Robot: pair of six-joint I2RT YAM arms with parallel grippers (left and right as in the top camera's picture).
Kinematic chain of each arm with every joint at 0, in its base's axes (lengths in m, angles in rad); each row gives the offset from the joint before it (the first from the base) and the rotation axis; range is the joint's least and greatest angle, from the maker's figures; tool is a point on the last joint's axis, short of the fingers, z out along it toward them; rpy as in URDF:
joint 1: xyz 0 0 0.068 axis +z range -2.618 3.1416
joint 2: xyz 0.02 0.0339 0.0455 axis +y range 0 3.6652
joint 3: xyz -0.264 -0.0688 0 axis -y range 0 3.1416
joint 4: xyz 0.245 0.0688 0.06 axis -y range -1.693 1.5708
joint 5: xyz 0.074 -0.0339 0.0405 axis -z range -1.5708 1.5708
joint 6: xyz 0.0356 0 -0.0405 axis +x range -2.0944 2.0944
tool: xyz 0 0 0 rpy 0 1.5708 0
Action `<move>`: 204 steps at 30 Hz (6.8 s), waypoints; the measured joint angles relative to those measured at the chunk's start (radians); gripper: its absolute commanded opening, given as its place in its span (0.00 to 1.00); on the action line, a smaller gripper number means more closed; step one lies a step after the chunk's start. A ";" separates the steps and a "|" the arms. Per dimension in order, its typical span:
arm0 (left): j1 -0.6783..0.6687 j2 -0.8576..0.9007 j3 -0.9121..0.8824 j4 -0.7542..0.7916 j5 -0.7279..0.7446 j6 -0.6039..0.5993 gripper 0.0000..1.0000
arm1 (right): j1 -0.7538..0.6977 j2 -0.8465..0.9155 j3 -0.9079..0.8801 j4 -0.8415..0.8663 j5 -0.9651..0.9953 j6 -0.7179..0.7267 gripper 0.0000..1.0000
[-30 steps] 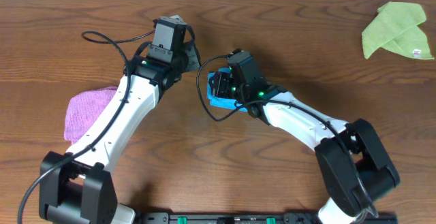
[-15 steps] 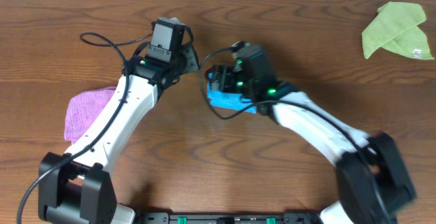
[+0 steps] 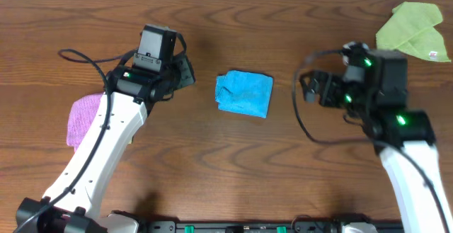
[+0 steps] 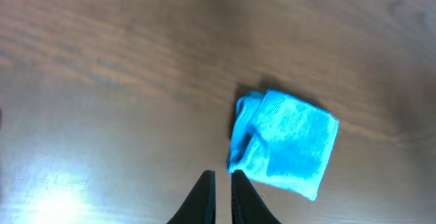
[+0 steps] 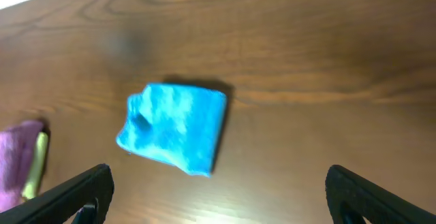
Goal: Fold the cloth
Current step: 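Release the folded blue cloth and lift both grippers away, then retract the right arm to rest and move the left gripper toward the blue cloth, then grasp the left edge of the folded blue cloth with the left gripper, then lift the blue cloth and carry it left over the pink cloth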
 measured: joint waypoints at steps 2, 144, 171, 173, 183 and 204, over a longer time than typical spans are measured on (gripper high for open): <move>0.000 -0.001 0.000 -0.002 0.010 -0.004 0.10 | -0.023 -0.097 -0.059 -0.012 -0.003 -0.034 0.99; -0.214 0.499 -0.595 1.466 0.130 -0.787 0.06 | -0.108 -0.776 -0.581 -0.049 0.170 0.005 0.99; -0.023 0.073 -0.579 0.951 0.284 -0.375 0.06 | -0.108 -0.776 -0.581 -0.049 0.170 0.005 0.99; 0.002 0.028 -0.579 0.901 0.285 -0.365 0.06 | -0.108 -0.776 -0.581 -0.048 0.170 0.005 0.99; 0.142 -0.205 -0.579 0.675 0.304 -0.310 0.06 | -0.108 -0.776 -0.581 -0.049 0.170 0.005 0.99; 0.497 -0.367 -0.546 0.362 0.464 -0.147 0.06 | -0.108 -0.776 -0.581 -0.049 0.170 0.005 0.99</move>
